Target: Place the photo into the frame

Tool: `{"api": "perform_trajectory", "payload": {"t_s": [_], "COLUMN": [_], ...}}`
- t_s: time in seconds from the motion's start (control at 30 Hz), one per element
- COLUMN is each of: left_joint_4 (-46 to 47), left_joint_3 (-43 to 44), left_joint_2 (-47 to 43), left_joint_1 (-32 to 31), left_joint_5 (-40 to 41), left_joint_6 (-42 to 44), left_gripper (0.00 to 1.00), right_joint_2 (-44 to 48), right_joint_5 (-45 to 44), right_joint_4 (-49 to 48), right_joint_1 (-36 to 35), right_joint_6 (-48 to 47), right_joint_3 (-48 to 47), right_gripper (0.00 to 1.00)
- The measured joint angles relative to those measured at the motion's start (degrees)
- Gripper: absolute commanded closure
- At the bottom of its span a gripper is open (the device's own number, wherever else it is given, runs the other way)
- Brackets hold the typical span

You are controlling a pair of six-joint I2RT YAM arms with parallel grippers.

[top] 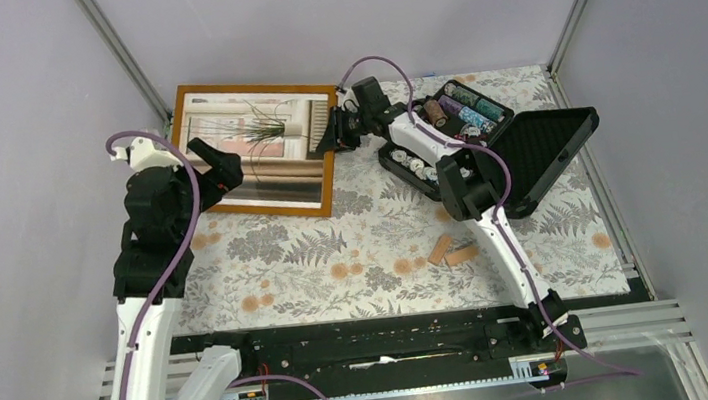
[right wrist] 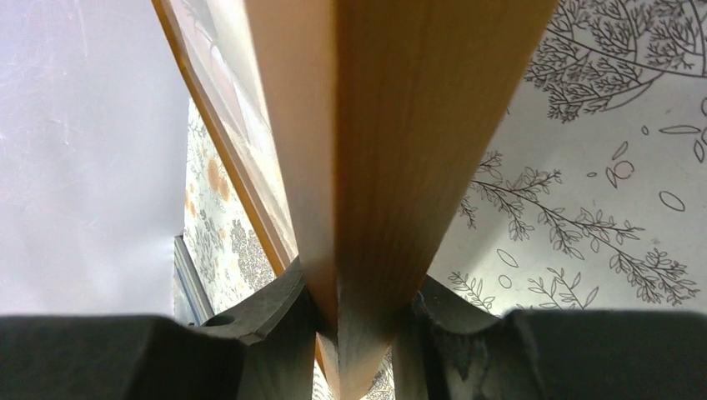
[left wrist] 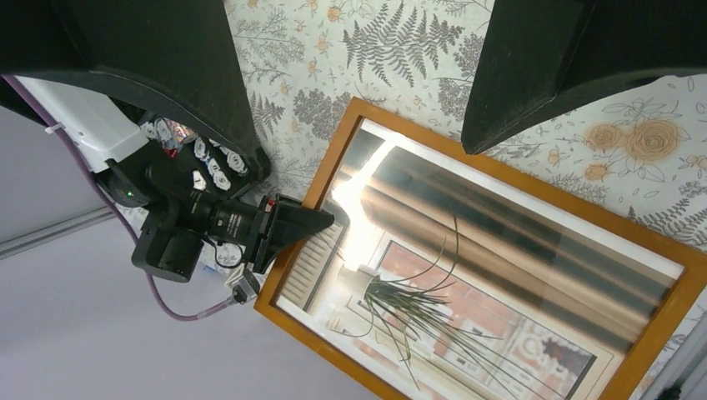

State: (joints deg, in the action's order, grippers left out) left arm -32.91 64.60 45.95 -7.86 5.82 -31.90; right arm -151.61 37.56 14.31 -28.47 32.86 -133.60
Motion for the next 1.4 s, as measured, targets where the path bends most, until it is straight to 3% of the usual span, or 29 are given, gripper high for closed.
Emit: {"api": "perform_trajectory", "payload": {"t_s": [0.1,0.23,0.4,0.53,0.63,0.8,0.9,1.07,1.4], "left_joint_4": [-0.31,-0.46,-0.44,-0.83,-0.9,-0.61,0.09,0.15,9.46], "left_joint_3": [0.0,0.31,0.98,0.98,0.87,0.42,0.59,5.75,12.31], "left_joint_2": [0.98,1.05,1.05,1.03,1.03,0.96,0.92,1.11,-4.26], "left_joint_1": [0.0,0.0,0.0,0.0,0.0,0.0,0.0,0.0,0.0], "left_joint_5": [-0.02,-0.31,-2.67,-6.27,-10.27,-17.0,-20.63,-23.34,-23.58], "left_joint_6": [0.42,0.59,0.37,0.15,0.15,-0.11,-0.96,-1.81,-5.92], "left_gripper": [0.02,0.02,0.02,0.02,0.02,0.03,0.03,0.02,0.01], "right_joint_2": [-0.63,-3.02,-4.02,-1.09,9.05,38.84,56.52,76.24,101.0], "right_joint_5": [-1.4,-8.7,-17.03,-24.09,-28.81,-36.72,-39.8,-39.6,-43.15], "right_joint_4": [0.68,0.7,0.72,4.42,6.43,8.55,6.23,2.62,6.19], "right_joint_1": [-0.02,-0.24,-0.26,-0.24,-0.44,-3.41,-8.57,-16.02,-15.39], "right_joint_6": [0.17,-1.95,-5.46,-10.29,-13.77,-16.15,-16.26,-15.28,-14.73], "right_joint_3": [-0.61,-2.64,-5.88,-3.13,9.88,33.7,41.79,51.52,58.16], "right_gripper": [0.52,0.22,0.01,0.0,0.0,0.0,0.0,0.0,0.0]}}
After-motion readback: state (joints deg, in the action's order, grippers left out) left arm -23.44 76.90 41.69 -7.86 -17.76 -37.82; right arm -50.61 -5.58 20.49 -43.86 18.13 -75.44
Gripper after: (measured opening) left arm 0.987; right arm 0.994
